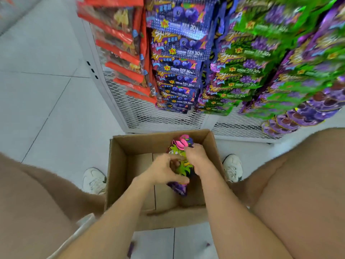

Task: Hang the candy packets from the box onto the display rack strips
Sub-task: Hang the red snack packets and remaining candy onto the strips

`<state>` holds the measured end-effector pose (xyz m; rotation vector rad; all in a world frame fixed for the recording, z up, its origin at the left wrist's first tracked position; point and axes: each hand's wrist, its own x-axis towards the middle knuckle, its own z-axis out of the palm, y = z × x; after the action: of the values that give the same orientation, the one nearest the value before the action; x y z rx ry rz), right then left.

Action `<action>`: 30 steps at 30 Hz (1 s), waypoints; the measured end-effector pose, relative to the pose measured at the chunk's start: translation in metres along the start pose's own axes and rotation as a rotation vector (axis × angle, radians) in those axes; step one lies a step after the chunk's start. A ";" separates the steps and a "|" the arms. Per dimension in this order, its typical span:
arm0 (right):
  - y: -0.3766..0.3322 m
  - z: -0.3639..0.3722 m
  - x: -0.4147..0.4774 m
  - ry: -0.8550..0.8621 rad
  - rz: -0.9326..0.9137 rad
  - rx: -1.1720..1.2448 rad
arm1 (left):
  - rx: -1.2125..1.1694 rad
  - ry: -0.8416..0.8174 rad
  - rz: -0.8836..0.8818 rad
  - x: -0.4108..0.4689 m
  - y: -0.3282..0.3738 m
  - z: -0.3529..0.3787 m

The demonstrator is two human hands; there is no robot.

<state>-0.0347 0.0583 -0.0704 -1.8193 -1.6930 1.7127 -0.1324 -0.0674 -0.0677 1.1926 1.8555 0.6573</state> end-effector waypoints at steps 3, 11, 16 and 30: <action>-0.032 -0.026 -0.032 -0.034 -0.169 -0.335 | 0.016 0.228 0.036 -0.009 0.023 -0.032; -0.112 -0.061 -0.107 -0.039 -0.771 -0.500 | 0.041 0.507 0.193 -0.033 0.097 -0.110; -0.166 -0.088 -0.163 0.209 -1.005 -0.326 | -0.003 0.598 0.468 -0.064 0.171 -0.172; -0.402 -0.203 -0.288 0.939 -1.287 -0.398 | 0.128 1.005 0.712 -0.094 0.427 -0.332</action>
<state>-0.0477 0.1045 0.4621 -0.8169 -1.9427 -0.0007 -0.1862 0.0254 0.4713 1.8278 2.2284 1.8084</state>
